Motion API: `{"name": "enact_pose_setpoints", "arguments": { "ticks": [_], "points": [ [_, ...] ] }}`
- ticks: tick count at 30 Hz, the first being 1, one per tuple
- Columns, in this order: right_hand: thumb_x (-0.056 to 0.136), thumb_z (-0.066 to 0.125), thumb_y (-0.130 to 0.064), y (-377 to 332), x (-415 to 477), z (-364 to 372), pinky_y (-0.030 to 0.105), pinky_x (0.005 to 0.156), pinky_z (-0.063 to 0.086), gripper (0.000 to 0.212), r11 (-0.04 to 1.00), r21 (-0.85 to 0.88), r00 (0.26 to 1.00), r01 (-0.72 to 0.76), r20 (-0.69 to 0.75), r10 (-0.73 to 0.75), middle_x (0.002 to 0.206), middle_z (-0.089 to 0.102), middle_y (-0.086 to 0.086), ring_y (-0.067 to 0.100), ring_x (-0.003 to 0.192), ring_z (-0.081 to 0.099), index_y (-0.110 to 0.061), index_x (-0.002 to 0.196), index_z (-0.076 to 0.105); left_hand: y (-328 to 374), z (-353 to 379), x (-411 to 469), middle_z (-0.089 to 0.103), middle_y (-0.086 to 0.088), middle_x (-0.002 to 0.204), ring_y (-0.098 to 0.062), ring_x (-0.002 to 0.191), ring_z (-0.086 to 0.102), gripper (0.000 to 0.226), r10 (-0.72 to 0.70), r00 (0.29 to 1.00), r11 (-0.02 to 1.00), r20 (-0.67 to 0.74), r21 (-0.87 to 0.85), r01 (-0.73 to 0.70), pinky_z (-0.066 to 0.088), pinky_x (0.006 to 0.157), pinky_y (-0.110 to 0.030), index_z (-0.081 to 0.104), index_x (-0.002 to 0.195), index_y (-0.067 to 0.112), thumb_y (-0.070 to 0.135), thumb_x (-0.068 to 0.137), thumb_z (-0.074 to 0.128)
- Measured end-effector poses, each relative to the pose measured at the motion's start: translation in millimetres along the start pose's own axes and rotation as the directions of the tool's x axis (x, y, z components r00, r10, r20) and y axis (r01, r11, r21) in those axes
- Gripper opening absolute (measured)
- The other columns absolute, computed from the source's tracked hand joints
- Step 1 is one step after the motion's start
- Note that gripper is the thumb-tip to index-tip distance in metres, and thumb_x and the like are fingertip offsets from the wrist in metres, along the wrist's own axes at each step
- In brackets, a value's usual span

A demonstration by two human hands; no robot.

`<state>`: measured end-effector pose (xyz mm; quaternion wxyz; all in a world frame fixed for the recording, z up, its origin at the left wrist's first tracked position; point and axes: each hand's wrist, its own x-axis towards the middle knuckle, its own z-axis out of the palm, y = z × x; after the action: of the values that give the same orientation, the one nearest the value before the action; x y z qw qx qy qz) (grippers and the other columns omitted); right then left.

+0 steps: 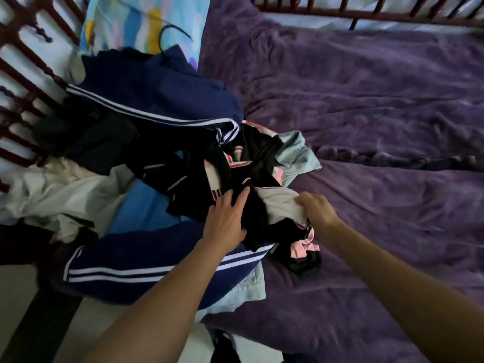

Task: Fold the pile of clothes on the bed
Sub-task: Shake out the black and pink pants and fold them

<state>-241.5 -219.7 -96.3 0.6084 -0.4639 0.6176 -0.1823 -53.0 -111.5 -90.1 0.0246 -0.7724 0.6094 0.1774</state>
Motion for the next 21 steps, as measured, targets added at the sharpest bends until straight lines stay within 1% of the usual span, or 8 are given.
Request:
{"name": "enact_pose_setpoints", "arguments": {
  "ticks": [4, 6, 8, 11, 13, 15, 18, 21],
  "points": [
    [0.084, 0.05, -0.005, -47.1, -43.4, -29.6, 0.018, 0.037, 0.034, 0.031, 0.913, 0.406, 0.991, -0.032, -0.107, 0.082, 0.046, 0.048, 0.002, 0.013, 0.037, 0.045, -0.01, 0.055, 0.056, -3.0, -13.8, 22.2, 0.046, -0.007, 0.128, -0.03, 0.116, 0.045, 0.048, 0.098, 0.994, 0.995, 0.044, 0.012, -0.099, 0.04, 0.095, -0.04, 0.054, 0.13, 0.024, 0.023, 0.083, 0.061],
    [0.087, 0.048, -0.01, -61.9, -60.7, -43.4, 0.019, 0.039, 0.035, 0.022, 0.909, 0.418, 0.973, 0.01, -0.214, 0.087, 0.046, 0.05, -0.001, 0.011, 0.038, 0.046, -0.011, 0.066, 0.055, -6.6, -28.5, 20.6, 0.056, -0.011, 0.117, -0.033, 0.107, 0.054, 0.034, 0.114, 0.993, 0.972, 0.013, -0.207, -0.109, 0.045, 0.09, -0.041, 0.063, 0.117, 0.015, 0.021, 0.083, 0.061],
    [0.089, 0.049, -0.019, -73.8, -75.4, -50.8, 0.015, 0.039, 0.037, 0.016, 0.922, 0.384, 0.94, 0.046, -0.329, 0.09, 0.044, 0.05, -0.009, 0.006, 0.037, 0.045, -0.016, 0.075, 0.054, -16.2, -56.4, 15.7, 0.064, -0.016, 0.106, -0.033, 0.1, 0.061, 0.025, 0.027, 0.997, 0.872, -0.07, -0.485, -0.058, 0.049, 0.085, -0.041, 0.066, 0.105, 0.007, 0.016, 0.082, 0.065],
    [0.09, 0.048, -0.02, -83.8, -84.0, -50.0, 0.027, 0.054, 0.044, 0.02, 0.901, 0.431, 0.873, 0.04, -0.455, 0.178, 0.066, 0.06, 0.004, 0.019, 0.057, 0.055, -0.009, 0.077, 0.059, -46.8, -123.4, 8.1, 0.069, -0.02, 0.097, -0.031, 0.096, 0.065, 0.019, -0.093, 0.972, 0.755, -0.218, -0.651, -0.074, 0.047, 0.08, -0.035, 0.066, 0.097, 0.0, 0.008, 0.08, 0.068],
    [0.092, 0.048, -0.019, -83.9, -84.9, -43.1, 0.033, 0.064, 0.044, 0.023, 0.942, 0.336, 0.856, -0.006, -0.485, 0.178, 0.085, 0.062, 0.011, 0.025, 0.071, 0.057, -0.002, 0.091, 0.064, -70.4, -178.1, 3.1, 0.07, -0.022, 0.091, -0.03, 0.092, 0.066, 0.019, -0.111, 0.944, 0.74, -0.312, -0.66, -0.131, 0.045, 0.072, -0.033, 0.068, 0.091, -0.004, 0.012, 0.08, 0.067],
    [0.092, 0.051, -0.02, -82.1, -88.9, -30.6, 0.031, 0.065, 0.045, 0.032, 0.98, 0.198, 0.879, -0.029, -0.462, 0.119, 0.09, 0.058, 0.011, 0.021, 0.067, 0.054, 0.003, 0.111, 0.063, -88.8, -231.6, -3.6, 0.069, -0.024, 0.082, -0.029, 0.084, 0.066, 0.022, -0.133, 0.912, 0.721, -0.388, -0.669, -0.179, 0.039, 0.064, -0.031, 0.067, 0.083, -0.009, 0.013, 0.081, 0.067],
    [0.091, 0.059, -0.016, -78.9, -95.9, -3.6, 0.027, 0.066, 0.044, 0.026, 0.999, 0.021, 0.908, -0.037, -0.416, 0.042, 0.084, 0.059, 0.009, 0.018, 0.07, 0.055, 0.004, 0.105, 0.067, -102.7, -292.2, -19.5, 0.064, -0.016, 0.073, -0.018, 0.072, 0.058, 0.021, -0.146, 0.867, 0.713, -0.476, -0.658, -0.241, 0.034, 0.051, -0.022, 0.066, 0.08, -0.006, 0.014, 0.085, 0.065],
    [0.087, 0.066, -0.012, -95.5, -105.3, 32.6, 0.023, 0.061, 0.044, 0.012, 0.972, -0.232, 0.942, 0.041, -0.316, -0.115, 0.08, 0.058, 0.009, 0.009, 0.061, 0.054, -0.002, 0.081, 0.069, -101.9, -324.4, -33.6, 0.061, -0.009, 0.076, -0.014, 0.072, 0.054, 0.013, -0.082, 0.863, 0.665, -0.498, -0.673, -0.325, 0.035, 0.049, -0.009, 0.066, 0.085, -0.002, 0.011, 0.086, 0.062]
  ]
}}
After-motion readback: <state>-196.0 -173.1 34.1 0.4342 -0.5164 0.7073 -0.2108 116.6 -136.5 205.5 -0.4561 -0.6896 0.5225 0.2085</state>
